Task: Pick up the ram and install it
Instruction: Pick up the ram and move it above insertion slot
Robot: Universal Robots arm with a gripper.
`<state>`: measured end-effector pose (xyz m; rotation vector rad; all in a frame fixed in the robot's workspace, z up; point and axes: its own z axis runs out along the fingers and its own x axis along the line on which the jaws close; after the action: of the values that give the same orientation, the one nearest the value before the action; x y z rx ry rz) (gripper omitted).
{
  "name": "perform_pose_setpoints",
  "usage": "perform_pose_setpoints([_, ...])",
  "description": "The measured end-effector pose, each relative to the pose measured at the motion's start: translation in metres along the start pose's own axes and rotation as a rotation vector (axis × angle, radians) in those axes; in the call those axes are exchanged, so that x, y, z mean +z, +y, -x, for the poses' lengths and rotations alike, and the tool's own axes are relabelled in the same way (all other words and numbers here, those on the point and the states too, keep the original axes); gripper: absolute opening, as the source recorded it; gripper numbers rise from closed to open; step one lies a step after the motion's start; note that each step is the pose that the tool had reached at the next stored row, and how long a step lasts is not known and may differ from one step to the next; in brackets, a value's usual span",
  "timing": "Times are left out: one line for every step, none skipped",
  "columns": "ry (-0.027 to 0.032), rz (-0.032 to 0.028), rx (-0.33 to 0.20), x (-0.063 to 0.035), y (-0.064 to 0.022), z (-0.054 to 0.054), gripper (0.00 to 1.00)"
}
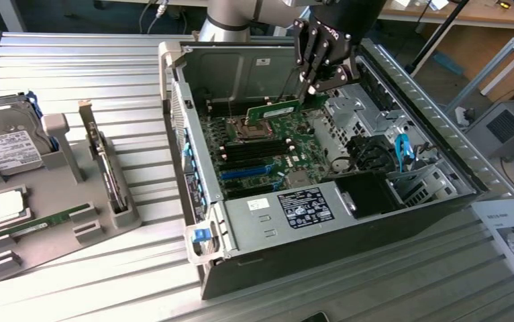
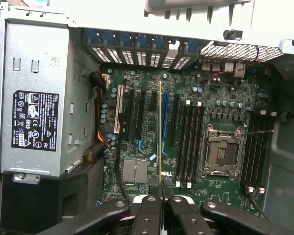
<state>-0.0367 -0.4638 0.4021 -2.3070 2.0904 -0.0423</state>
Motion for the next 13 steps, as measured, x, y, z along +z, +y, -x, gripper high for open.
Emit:
perform_pose_setpoints([0.0000, 0.0004, 0.000, 0.0000, -0.0002, 0.0000, 0.12])
perform_pose_setpoints([-0.0002, 0.0019, 0.000, 0.0001, -0.0006, -0.0001, 0.12])
perform_pose_setpoints([-0.0005, 0.0041, 0.000, 0.0001, -0.0011, -0.0001, 0.12])
perform_pose_setpoints([-0.0008, 0.0077, 0.000, 0.0001, -0.0019, -0.0002, 0.12])
perform_pose_setpoints([-0.0011, 0.0118, 0.000, 0.0001, -0.0028, -0.0003, 0.12])
perform_pose_setpoints([-0.0014, 0.0145, 0.000, 0.0001, -0.0037, -0.0004, 0.12])
perform_pose_setpoints([-0.0018, 0.0181, 0.000, 0.0002, -0.0047, -0.0005, 0.12])
perform_pose_setpoints([-0.0020, 0.0207, 0.000, 0.0002, -0.0054, -0.0006, 0.12])
perform_pose_setpoints([-0.0021, 0.0225, 0.000, 0.0002, -0.0060, -0.0006, 0.12])
perform_pose_setpoints([-0.0025, 0.0252, 0.000, 0.0003, -0.0072, -0.0007, 0.12])
perform_pose_setpoints([-0.0026, 0.0265, 0.000, 0.0003, -0.0077, -0.0008, 0.12])
perform_pose_setpoints([-0.0025, 0.0266, 0.000, 0.0003, -0.0078, -0.0008, 0.12])
perform_pose_setpoints([-0.0026, 0.0267, 0.000, 0.0003, -0.0077, -0.0008, 0.12])
